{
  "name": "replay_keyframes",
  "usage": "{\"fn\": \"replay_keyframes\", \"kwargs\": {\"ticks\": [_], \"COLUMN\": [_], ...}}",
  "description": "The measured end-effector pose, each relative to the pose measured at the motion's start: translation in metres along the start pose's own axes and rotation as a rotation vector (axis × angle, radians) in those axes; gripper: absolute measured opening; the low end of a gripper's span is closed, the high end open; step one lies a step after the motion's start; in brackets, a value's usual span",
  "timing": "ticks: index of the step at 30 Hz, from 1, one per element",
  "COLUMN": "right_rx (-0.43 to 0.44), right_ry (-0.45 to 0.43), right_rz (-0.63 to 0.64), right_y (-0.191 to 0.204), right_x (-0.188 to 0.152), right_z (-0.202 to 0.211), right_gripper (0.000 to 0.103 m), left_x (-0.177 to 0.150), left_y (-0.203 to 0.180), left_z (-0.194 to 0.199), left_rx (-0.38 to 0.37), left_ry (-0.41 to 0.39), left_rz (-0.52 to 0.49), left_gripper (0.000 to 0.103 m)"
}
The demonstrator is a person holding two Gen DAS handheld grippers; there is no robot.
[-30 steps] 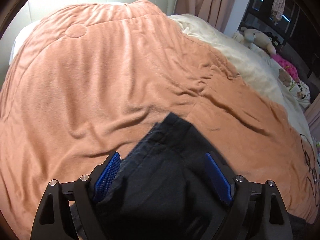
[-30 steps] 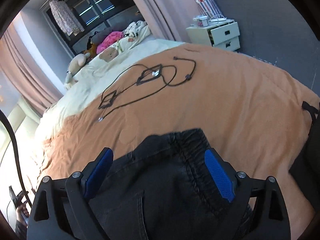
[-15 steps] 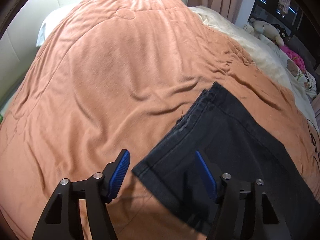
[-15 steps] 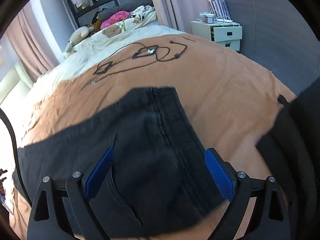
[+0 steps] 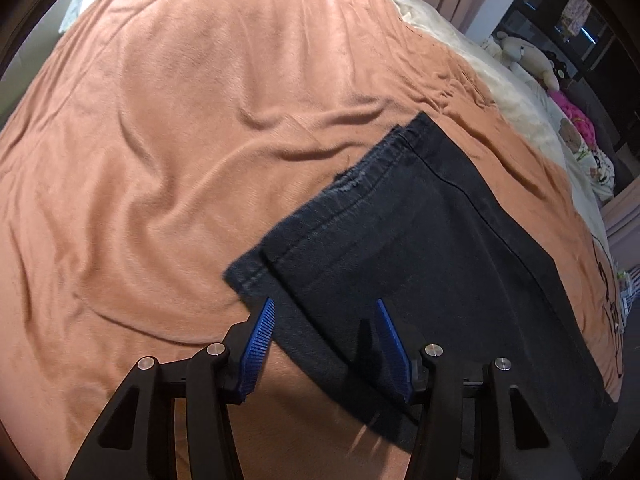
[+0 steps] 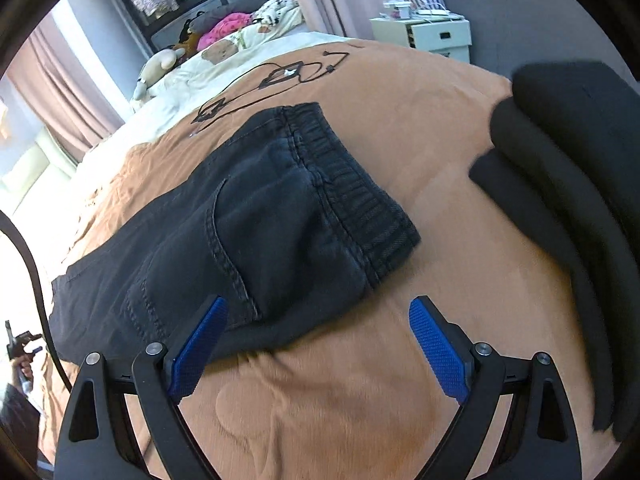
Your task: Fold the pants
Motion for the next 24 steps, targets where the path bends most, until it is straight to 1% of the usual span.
{"fn": "replay_keyframes", "kwargs": {"ticks": [4,6,7,8,9,11,13,16,18,19,20,22,24], "right_rx": [0.032,0.060,0.065,0.072,0.077,0.074,0.082,0.129,0.151,0.155,0.159,0.172,0.145], "right_ry": [0.010,0.014,0.019,0.026,0.031,0.040,0.031,0.013,0.006,0.006,0.007,0.018,0.023], "right_rz": [-0.046,-0.075,-0.086,-0.098,-0.104,-0.121,-0.150,-0.207,-0.246,-0.256,-0.265,-0.262,-0.260], "right_y": [-0.006,-0.006,-0.007,-0.006,-0.006,-0.008,-0.012,-0.021,-0.029,-0.030,-0.031,-0.030,-0.029], "right_x": [-0.015,-0.022,-0.023,-0.025,-0.025,-0.023,-0.016,-0.002,0.009,0.012,0.015,0.021,0.022], "right_z": [0.000,-0.001,-0.003,-0.007,-0.010,-0.018,-0.025,-0.036,-0.045,-0.049,-0.053,-0.059,-0.065], "right_gripper": [0.093,0.093,0.093,0.093,0.093,0.093,0.093,0.093,0.092,0.087,0.078,0.068,0.056], "left_x": [0.000,0.002,0.004,0.005,0.006,0.007,0.007,0.005,0.004,0.002,0.000,-0.001,-0.003], "left_y": [-0.001,0.000,0.001,0.003,0.006,0.010,0.012,0.013,0.013,0.015,0.016,0.019,0.020], "left_z": [-0.021,-0.023,-0.023,-0.024,-0.024,-0.022,-0.012,0.001,0.007,0.009,0.011,0.014,0.015], "left_rx": [0.025,0.030,0.033,0.037,0.035,0.025,0.033,0.041,0.045,0.052,0.054,0.047,0.042], "left_ry": [0.020,0.000,-0.012,-0.016,-0.016,-0.020,-0.047,-0.078,-0.085,-0.085,-0.085,-0.087,-0.091], "left_rz": [0.007,0.011,0.018,0.026,0.041,0.059,0.062,0.061,0.064,0.065,0.069,0.079,0.081], "left_gripper": [0.052,0.048,0.037,0.020,0.012,0.004,0.002,0.002,0.002,0.002,0.002,0.002,0.002]}}
Point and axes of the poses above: each gripper's, at about its wrist camera, not at the fingertips, and z roughly against the way its jaws point, y to its left, x to its top, the point moved 8 cm from there along -z, roughly the way its jaws point, and after that the axes turned 13 degrees about y, right-handed, at the moved point
